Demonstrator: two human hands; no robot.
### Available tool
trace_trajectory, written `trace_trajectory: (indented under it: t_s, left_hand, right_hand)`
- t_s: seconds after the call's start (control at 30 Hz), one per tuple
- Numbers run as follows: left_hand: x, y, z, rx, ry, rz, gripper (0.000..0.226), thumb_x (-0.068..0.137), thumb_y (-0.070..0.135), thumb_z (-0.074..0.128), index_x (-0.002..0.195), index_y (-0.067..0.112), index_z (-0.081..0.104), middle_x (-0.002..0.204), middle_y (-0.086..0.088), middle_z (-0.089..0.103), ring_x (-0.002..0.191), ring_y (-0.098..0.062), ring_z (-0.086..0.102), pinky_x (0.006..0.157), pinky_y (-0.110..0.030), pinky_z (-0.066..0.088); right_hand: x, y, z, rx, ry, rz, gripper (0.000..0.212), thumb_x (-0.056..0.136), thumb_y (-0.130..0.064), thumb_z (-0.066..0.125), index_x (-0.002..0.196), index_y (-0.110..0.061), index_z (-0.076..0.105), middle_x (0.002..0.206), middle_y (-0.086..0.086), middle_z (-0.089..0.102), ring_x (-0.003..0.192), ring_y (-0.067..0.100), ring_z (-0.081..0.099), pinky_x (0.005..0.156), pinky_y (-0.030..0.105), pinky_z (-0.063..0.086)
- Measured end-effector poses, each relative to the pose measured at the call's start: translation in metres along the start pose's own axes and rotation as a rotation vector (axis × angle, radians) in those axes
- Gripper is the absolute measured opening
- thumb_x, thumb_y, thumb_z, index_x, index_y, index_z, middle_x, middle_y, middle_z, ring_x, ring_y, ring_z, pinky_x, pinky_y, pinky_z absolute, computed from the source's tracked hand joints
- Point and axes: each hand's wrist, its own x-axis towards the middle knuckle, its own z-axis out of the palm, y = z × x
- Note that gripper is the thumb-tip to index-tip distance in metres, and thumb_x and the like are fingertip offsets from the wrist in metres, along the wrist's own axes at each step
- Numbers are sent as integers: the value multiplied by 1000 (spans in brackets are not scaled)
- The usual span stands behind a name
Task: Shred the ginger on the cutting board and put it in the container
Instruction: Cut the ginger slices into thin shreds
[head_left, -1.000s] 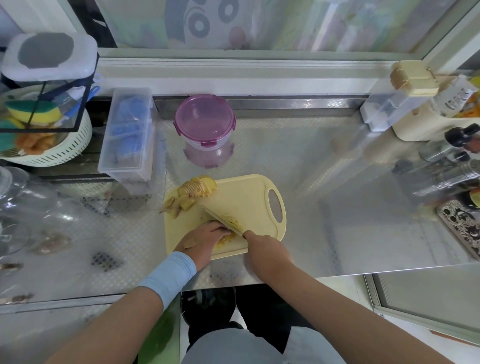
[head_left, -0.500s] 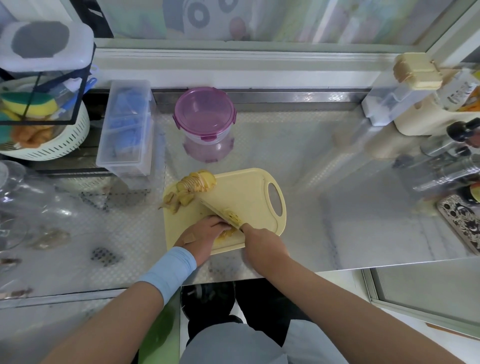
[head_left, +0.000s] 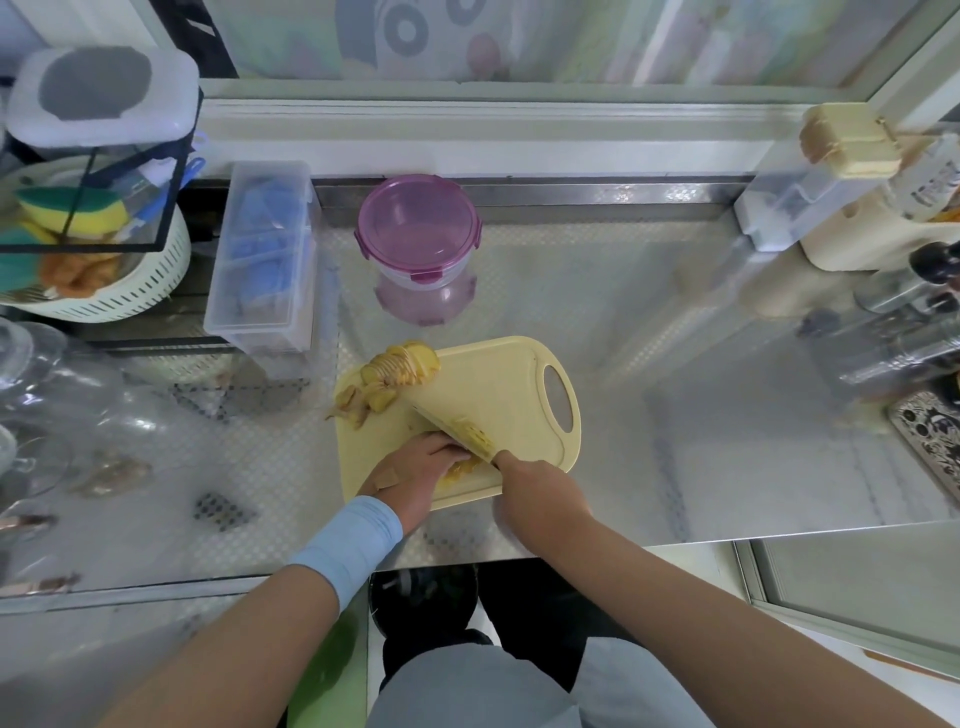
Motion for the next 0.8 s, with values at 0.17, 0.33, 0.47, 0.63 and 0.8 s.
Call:
trace_trajectory:
  t_s: [0.17, 0.33, 0.47, 0.63, 0.8]
  left_hand:
    - [-1, -1, 1, -46, 65, -39, 58, 87, -3, 58, 137, 26, 52, 145, 6, 43, 132, -18, 43, 102, -18, 30]
    - [-1, 7, -9, 47, 76, 22, 65, 54, 3, 86, 111, 29, 70, 120, 10, 63, 112, -7, 53, 91, -12, 37]
    - [-5, 10, -12, -1, 31, 10, 66, 52, 2, 88, 109, 30, 70, 117, 10, 64, 108, -7, 55, 86, -11, 39]
    - [-7, 12, -13, -22, 80, -57, 64, 66, -6, 77, 120, 24, 66, 127, 4, 61, 112, -15, 60, 89, -16, 36]
    - [-7, 9, -10, -13, 85, -42, 65, 61, -3, 83, 115, 28, 68, 123, 7, 62, 109, -13, 61, 89, -15, 35]
  right_hand:
    - [1, -1, -4, 19, -1, -14, 28, 89, -4, 45, 112, -19, 46, 73, 3, 49, 56, 20, 47, 44, 28, 33]
    - [-14, 12, 1, -18, 4, 1, 29, 91, -5, 41, 113, -23, 44, 74, 2, 53, 61, 23, 51, 51, 33, 41]
    - [-11, 9, 0, -24, 4, 7, 27, 91, -4, 41, 112, -21, 44, 73, 2, 52, 62, 23, 53, 51, 34, 43]
    - [0, -3, -5, 20, -8, 2, 22, 90, -6, 41, 107, -20, 44, 71, 2, 50, 55, 19, 47, 47, 29, 35]
    - [-5, 0, -10, 6, -15, 1, 30, 89, -4, 40, 113, -20, 47, 74, 2, 52, 60, 23, 51, 53, 34, 47]
